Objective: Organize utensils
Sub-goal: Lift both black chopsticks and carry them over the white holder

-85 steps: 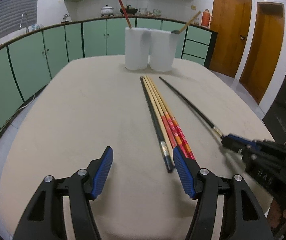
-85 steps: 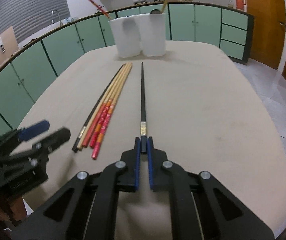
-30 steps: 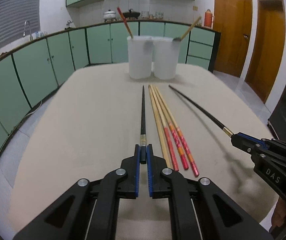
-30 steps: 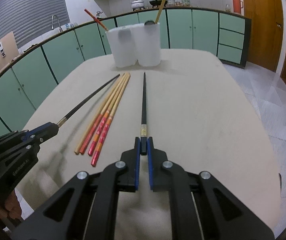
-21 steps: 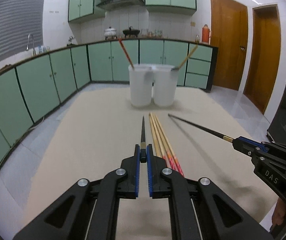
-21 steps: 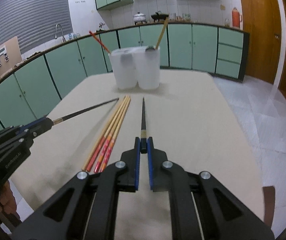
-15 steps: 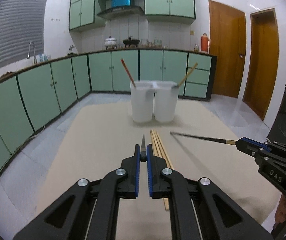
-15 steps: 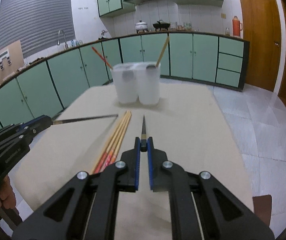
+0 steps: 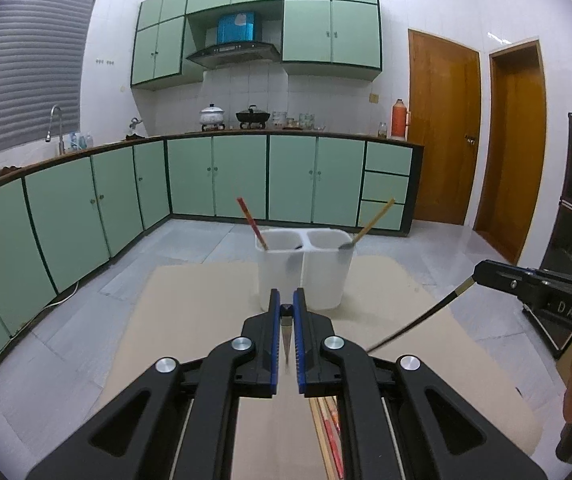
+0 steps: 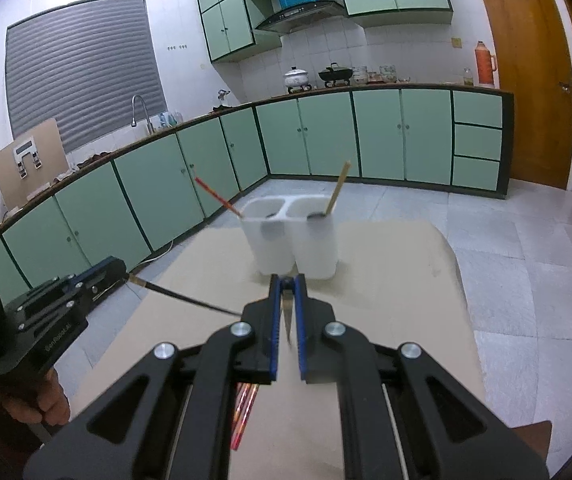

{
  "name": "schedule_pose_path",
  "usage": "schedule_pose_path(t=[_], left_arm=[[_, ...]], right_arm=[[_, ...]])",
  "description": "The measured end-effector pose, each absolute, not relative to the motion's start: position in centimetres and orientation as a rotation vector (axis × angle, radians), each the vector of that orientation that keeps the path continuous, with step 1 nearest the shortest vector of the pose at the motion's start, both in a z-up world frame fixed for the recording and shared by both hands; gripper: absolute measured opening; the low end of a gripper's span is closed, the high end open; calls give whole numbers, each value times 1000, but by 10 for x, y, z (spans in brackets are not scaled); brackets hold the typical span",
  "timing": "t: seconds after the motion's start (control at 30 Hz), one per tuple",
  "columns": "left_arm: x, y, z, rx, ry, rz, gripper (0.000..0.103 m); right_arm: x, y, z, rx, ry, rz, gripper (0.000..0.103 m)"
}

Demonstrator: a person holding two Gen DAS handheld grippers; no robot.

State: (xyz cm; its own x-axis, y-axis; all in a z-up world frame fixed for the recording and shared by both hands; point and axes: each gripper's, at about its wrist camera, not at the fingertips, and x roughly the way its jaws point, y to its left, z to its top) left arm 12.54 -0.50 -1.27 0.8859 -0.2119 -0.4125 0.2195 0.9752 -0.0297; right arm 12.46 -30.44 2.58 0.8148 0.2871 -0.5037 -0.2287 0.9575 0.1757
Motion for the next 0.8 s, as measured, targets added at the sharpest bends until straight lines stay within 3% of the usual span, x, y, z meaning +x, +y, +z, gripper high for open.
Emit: schedule_pose_path(t=[0.8], left_arm=[[132,-2,52,21,326,-319,6]], right_arm=[[159,-297,101,30,535,365,6]])
